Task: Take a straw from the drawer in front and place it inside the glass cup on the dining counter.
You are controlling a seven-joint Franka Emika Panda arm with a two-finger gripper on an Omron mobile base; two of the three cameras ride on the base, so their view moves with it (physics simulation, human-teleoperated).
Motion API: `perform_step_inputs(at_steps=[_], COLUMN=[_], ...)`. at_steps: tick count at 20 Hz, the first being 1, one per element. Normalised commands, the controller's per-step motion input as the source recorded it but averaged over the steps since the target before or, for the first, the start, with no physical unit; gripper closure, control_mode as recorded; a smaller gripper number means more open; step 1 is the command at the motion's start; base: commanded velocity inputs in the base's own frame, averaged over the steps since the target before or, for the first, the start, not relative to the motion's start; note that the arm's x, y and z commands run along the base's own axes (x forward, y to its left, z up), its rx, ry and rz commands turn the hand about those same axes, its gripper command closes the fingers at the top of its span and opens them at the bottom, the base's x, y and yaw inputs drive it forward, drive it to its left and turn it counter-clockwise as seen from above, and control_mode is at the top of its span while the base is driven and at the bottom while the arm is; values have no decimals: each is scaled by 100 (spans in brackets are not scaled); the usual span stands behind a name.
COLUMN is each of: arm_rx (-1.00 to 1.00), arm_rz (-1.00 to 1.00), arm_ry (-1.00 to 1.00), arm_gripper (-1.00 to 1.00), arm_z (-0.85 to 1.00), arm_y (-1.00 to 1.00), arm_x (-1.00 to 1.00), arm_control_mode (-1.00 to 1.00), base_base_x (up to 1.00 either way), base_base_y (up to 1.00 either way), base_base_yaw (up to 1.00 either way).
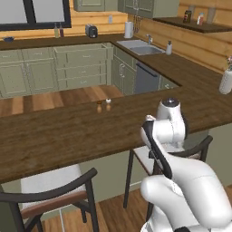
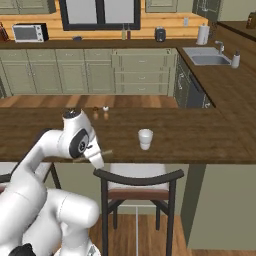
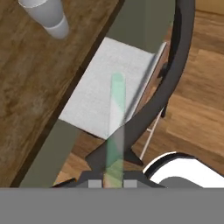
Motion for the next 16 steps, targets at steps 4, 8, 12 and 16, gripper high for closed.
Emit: perform_step_inputs(at_steps=[4,8,12,16], arm_rx=[-3,-8,-12,-9], arm_rz=[-1,-8,-6,-6], arm_ry=[38,43,45,12], arm_gripper=[100,100,100,100], arm_z=[77,9,13,28], arm_y=[-1,-26,-36,-24], arm_x=[5,0,23,24], arm_control_mode=[-100,-100,-100,-100], base_base_x=[0,0,0,0], base_base_y=[0,0,0,0], base_base_yaw=[0,0,0,0])
